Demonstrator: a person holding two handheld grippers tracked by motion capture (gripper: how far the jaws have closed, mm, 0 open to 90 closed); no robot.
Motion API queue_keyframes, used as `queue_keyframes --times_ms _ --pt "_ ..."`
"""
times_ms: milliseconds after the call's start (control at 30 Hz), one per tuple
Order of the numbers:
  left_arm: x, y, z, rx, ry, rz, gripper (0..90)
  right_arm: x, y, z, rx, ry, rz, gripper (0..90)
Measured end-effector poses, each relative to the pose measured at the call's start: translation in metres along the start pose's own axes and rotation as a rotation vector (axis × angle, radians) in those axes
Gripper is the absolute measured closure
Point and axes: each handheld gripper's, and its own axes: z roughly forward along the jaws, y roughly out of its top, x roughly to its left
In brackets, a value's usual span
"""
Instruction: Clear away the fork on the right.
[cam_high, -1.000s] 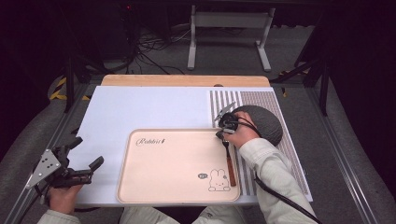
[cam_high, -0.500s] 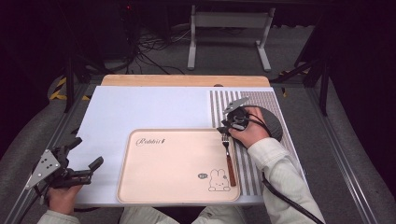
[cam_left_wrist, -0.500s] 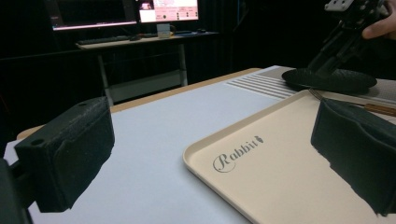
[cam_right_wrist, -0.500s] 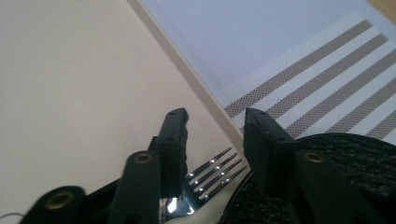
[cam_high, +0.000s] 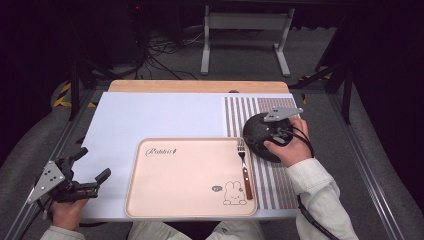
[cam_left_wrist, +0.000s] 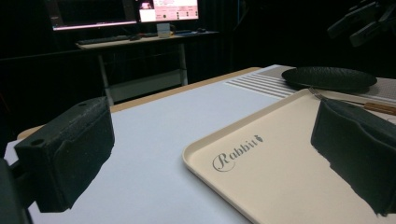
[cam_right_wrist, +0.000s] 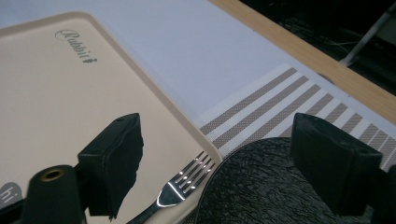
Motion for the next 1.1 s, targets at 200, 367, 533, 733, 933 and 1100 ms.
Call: queue_keyframes --times_ms 200,367,533,733,933,1100 --pt "0.0 0.0 0.001 -0.005 0.0 0.0 0.1 -0.001 -0.011 -0.02 -0.089 -0.036 0.019 9.4" --pt "-0.001 0.0 0.001 -0.005 0.001 0.003 0.0 -0.001 -0.027 -0.035 -0.168 -0.069 0.04 4.2" --pt "-0.001 0.0 0.001 -0.005 0.004 0.007 0.0 -0.003 -0.054 -0.049 -0.251 -0.087 0.061 2.5" --pt "-0.002 0.001 0.002 -0.006 0.005 0.021 0.0 -0.003 -0.09 -0.06 -0.328 -0.115 0.079 1.4" --pt "-0.003 0.001 0.003 -0.001 0.0 0.03 0.0 -0.004 -0.132 -0.067 -0.389 -0.144 0.122 1.4" --pt "-0.004 0.001 0.004 -0.004 -0.002 0.041 0.0 -0.002 -0.151 -0.068 -0.42 -0.133 0.134 4.4"
